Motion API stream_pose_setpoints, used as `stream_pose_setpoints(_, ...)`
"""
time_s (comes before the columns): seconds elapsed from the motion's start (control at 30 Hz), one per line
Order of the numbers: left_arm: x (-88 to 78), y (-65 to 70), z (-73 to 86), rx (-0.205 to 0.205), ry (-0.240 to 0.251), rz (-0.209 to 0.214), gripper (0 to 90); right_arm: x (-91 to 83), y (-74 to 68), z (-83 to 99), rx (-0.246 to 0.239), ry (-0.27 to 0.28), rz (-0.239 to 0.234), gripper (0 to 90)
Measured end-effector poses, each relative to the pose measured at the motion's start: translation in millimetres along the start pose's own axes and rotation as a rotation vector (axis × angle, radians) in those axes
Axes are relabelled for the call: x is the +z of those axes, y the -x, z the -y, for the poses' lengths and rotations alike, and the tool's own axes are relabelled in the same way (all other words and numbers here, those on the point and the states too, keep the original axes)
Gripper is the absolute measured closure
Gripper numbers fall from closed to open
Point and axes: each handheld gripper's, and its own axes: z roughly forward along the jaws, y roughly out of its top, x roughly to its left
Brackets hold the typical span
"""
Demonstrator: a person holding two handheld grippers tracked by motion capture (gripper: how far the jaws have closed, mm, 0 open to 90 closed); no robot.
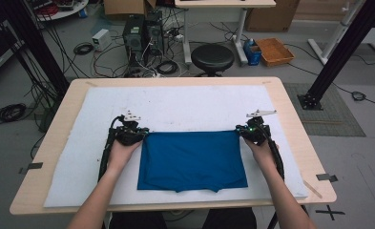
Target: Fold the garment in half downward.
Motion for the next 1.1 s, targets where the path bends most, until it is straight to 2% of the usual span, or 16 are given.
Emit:
stream_pose_setpoints(0.07,-3.2,1.1,-1.2,0.003,0.013,-0.002,76.0,-2.1,-1.1,-0.3,-0.002,0.007,0.006,83.7)
stream_pose_setpoints(0.13,-8.2,1.9,-2.4,0.017,0.034,0.025,68.9,-6.2,-2.1,-0.4,-0.008,0.023,0.009,81.9)
stream_pose_setpoints(0.23,-18.0,6.3,-6.2,0.052,0.043,0.035,54.7,-15.7,-3.2,-0.2,0.004,0.059,0.023,67.3)
stream_pose_setpoints(0.3,-27.8,10.2,-8.7,0.086,0.061,0.026,47.4,-24.2,-2.8,0.3,0.012,0.095,0.008,63.0)
stream_pose_setpoints(0.4,-44.6,15.3,-10.4,0.094,0.116,0.034,43.0,-39.5,-4.4,1.1,0.016,0.134,0.028,53.5)
stream_pose_setpoints(0.53,-63.8,21.0,-10.1,0.104,0.155,0.041,39.6,-61.3,-6.7,1.3,0.009,0.189,0.030,46.2)
stream_pose_setpoints(0.63,-76.6,24.7,-8.5,0.086,0.188,0.051,36.3,-76.2,-9.9,0.8,-0.016,0.216,0.023,43.3)
stream_pose_setpoints(0.73,-86.4,29.0,-5.8,0.102,0.208,0.050,36.1,-88.0,-11.9,2.1,-0.024,0.249,0.008,41.8)
stream_pose_setpoints(0.9,-94.0,31.1,-3.6,0.109,0.231,0.059,36.1,-95.5,-11.6,8.1,-0.027,0.261,-0.021,40.7)
stream_pose_setpoints(1.1,-94.2,32.3,-3.5,0.111,0.238,0.058,36.1,-98.0,-3.2,12.8,0.007,0.260,-0.030,39.1)
